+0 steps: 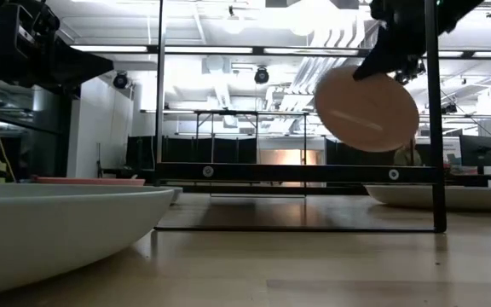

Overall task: Place and stack plates onto a shelf
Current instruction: Put the top light pink plate on the shelf

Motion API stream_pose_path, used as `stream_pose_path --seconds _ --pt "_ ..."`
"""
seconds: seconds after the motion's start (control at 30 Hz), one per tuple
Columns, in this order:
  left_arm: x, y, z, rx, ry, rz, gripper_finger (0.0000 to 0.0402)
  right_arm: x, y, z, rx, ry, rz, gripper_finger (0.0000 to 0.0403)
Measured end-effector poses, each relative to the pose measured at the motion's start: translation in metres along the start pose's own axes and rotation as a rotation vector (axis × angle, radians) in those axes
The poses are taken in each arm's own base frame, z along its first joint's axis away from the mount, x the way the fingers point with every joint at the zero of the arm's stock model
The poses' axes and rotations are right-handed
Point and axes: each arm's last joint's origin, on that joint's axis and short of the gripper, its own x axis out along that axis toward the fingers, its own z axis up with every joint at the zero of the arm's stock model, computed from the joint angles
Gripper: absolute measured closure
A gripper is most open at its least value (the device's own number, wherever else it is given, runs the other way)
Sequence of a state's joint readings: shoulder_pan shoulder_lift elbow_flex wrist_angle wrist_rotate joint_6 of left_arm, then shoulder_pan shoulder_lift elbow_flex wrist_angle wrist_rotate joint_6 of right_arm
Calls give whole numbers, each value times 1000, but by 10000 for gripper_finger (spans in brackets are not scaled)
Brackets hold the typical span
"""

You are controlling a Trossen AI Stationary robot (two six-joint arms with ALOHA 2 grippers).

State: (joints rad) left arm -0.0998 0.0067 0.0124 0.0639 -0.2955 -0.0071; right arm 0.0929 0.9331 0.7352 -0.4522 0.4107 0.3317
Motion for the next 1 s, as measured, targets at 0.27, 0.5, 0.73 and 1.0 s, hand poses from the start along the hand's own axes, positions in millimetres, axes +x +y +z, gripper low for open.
stream_pose_path --seconds 0.27,0.5,0.73,1.0 --pt "0 0 0 1 0 0 401 28 68 2 -177 49 104 403" --pt "0 0 0 0 0 0 401 74 92 10 -344 63 -31 403" --pt "0 0 0 0 0 0 401 116 83 14 -387 110 -30 403" --pt "0 0 0 0 0 0 401 143 66 18 -400 117 25 403"
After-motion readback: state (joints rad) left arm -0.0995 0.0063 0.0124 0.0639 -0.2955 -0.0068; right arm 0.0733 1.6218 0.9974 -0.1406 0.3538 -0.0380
